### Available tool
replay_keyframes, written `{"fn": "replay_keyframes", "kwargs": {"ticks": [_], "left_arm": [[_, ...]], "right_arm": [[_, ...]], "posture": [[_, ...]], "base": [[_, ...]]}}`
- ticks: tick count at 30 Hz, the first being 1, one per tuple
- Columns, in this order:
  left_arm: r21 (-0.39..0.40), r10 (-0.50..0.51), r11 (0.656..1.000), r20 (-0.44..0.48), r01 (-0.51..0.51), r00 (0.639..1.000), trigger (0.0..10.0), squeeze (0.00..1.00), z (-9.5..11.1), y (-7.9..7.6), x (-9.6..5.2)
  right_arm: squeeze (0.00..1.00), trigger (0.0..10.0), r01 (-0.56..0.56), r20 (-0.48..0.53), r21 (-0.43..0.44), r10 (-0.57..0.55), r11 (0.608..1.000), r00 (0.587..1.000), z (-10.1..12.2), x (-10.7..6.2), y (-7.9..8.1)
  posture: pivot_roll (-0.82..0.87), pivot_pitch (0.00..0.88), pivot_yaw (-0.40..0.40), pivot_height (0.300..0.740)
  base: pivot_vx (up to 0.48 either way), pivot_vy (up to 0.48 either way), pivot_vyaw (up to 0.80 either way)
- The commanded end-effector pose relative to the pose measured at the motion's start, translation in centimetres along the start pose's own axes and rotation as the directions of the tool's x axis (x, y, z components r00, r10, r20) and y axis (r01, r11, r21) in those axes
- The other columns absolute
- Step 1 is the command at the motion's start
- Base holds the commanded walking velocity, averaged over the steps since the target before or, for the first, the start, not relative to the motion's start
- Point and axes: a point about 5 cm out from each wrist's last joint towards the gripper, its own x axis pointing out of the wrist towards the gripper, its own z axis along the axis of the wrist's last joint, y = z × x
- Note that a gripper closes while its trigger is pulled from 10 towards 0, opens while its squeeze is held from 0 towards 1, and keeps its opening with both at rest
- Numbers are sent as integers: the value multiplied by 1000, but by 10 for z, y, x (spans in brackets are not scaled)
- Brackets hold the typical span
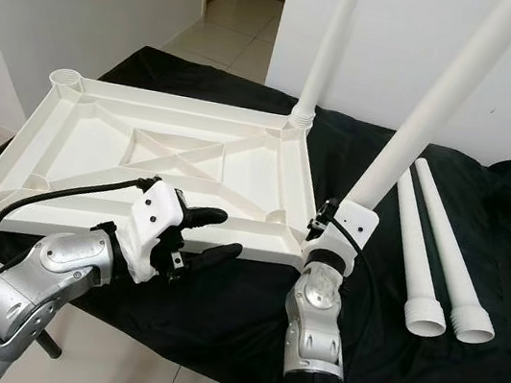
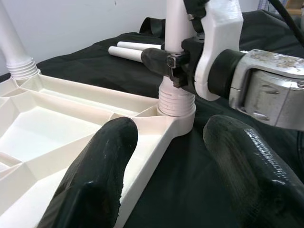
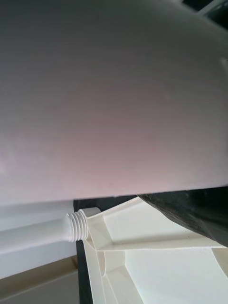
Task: Building children table
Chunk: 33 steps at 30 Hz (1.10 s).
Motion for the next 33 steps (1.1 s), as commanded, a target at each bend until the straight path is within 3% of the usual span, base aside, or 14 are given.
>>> {"fn": "replay_keyframes", "kwargs": {"ticks": [1,8,15,16,18,19,20,23,24,30,31,32,33], "left_arm": [[12,9,1000,-4,-9,1000,10000,0,2,-3,1],[10,10,1000,-3,-10,1000,10000,0,1,-4,1],[8,12,1000,-3,-12,1000,10000,0,1,-5,1],[8,11,1000,-2,-11,1000,10000,0,0,-5,2],[8,10,1000,-1,-10,1000,10000,0,0,-5,2],[8,10,1000,0,-10,1000,10000,0,0,-5,3],[9,11,1000,1,-11,1000,10000,0,1,-5,3],[9,11,1000,1,-11,1000,10000,0,1,-4,3],[10,11,1000,2,-11,1000,10000,0,1,-4,3],[13,13,1000,4,-13,1000,10000,0,1,-3,4],[13,13,1000,5,-13,1000,10000,0,1,-3,4],[14,13,1000,5,-13,1000,10000,0,1,-3,4],[14,13,1000,5,-13,1000,10000,0,1,-3,4]], "right_arm": [[0,10000,82,-135,-60,-89,995,987,-29,-4,-19],[0,10000,97,-110,-72,-105,993,988,-25,0,-20],[0,10000,27,-50,-45,-30,999,998,-20,1,-18],[1000,10000,-42,-10,-24,41,999,999,-14,2,-17],[1000,10000,-130,38,5,129,992,991,-7,5,-15],[925,10000,-170,56,3,170,985,984,-4,6,-14],[275,10000,-199,66,-1,199,980,978,-2,8,-13],[275,10000,-218,72,-5,217,976,973,-1,9,-13],[0,10000,-250,76,-7,250,968,965,1,12,-13],[0,10000,-388,105,-66,393,919,913,9,23,-18],[0,4039,-415,114,-74,421,907,900,11,26,-20],[0,4039,-466,122,-63,470,883,874,14,29,-22],[0,4039,-466,122,-63,470,883,874,14,29,-22]], "posture": [[-8,0,-63,740],[-7,0,-70,740],[-7,0,-72,740],[-8,0,-74,740],[-7,0,-73,740],[-7,0,-73,740],[-8,0,-73,740],[-8,0,-72,740],[-8,0,-72,740],[-10,0,-68,740],[-10,0,-68,740],[-12,0,-67,740],[-12,0,-67,740]], "base": [[0,0,0],[0,0,0],[0,0,0],[0,0,0],[0,0,0],[0,0,0],[0,0,0],[0,0,0],[0,0,0],[0,0,0],[0,0,0],[0,0,0],[0,0,0]]}}
